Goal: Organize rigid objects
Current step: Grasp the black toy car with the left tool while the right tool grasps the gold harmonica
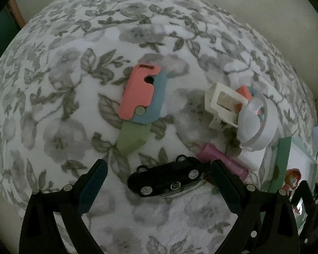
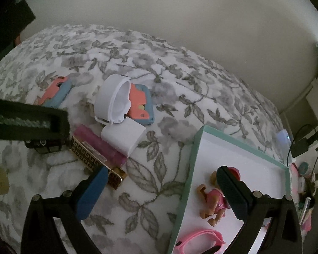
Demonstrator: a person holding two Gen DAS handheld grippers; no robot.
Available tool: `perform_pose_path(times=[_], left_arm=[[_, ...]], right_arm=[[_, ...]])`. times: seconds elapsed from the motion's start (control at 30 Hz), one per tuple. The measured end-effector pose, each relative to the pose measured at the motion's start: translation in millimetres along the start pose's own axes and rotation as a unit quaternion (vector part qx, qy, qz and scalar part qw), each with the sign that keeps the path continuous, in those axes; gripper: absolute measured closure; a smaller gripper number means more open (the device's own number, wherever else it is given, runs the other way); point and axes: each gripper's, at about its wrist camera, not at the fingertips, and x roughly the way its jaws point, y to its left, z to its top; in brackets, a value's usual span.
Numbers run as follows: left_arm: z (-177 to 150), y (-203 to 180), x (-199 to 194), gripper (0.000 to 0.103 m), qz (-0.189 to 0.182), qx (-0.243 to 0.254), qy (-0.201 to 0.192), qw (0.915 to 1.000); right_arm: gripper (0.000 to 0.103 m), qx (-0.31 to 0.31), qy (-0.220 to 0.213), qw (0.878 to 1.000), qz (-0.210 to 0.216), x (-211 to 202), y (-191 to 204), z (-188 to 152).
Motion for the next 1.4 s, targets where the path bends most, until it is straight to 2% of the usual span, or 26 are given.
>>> perform_pose_path(times=[0.4,0.47,0.57,0.7,0.8,0.9,0.97,1.03,1.1,1.13,1.4], left_arm=[[-6.8,27.3,6.3,0.005,0.01,-0.034,0.014,0.9993],[-7.8,33.3,6.0,0.005,0.011,-0.041,0.014,0.999],[-9.1,42.6,4.7,0.005,0.014,-0.042,0.013,0.999],[-3.3,46.2,5.5,0.005,0.015,-0.028,0.018,0.9993],[-1.9,46.6,7.8,0.005,0.012,-0.025,0.024,0.9993],[-2.3,46.4,11.3,0.006,0.004,-0.02,0.025,0.9995],[-2.3,44.4,11.4,0.012,-0.006,-0.012,0.025,0.9996],[-4.6,44.9,12.3,0.013,-0.015,-0.01,0.027,0.9995],[-7.1,50.0,12.5,0.023,-0.028,-0.015,0.032,0.999],[-8.9,53.6,12.9,0.024,-0.03,-0.016,0.033,0.9989],[-12.5,65.3,13.5,0.025,-0.043,-0.018,0.033,0.9984]], right_arm=[[0.0,0.003,0.006,1.0,0.012,0.1,1.1,-0.1],[0.0,0.007,0.007,1.0,0.021,-0.1,0.6,0.0],[0.0,0.027,0.014,0.998,0.058,-0.5,-0.7,0.5],[0.0,0.095,0.039,0.985,0.136,6.2,-8.8,0.1],[0.0,0.145,0.059,0.973,0.168,14.6,-15.5,-3.5],[0.0,0.177,0.074,0.965,0.181,19.5,-17.3,-6.9],[0.0,0.195,0.078,0.959,0.19,20.4,-15.3,-7.5],[0.0,0.203,0.079,0.957,0.192,20.7,-11.7,-6.2],[0.0,0.203,0.077,0.958,0.185,20.7,-5.6,-4.4],[0.0,0.202,0.078,0.959,0.182,20.8,-3.8,-3.9],[0.001,0.197,0.081,0.963,0.166,24.2,1.9,-3.5]])
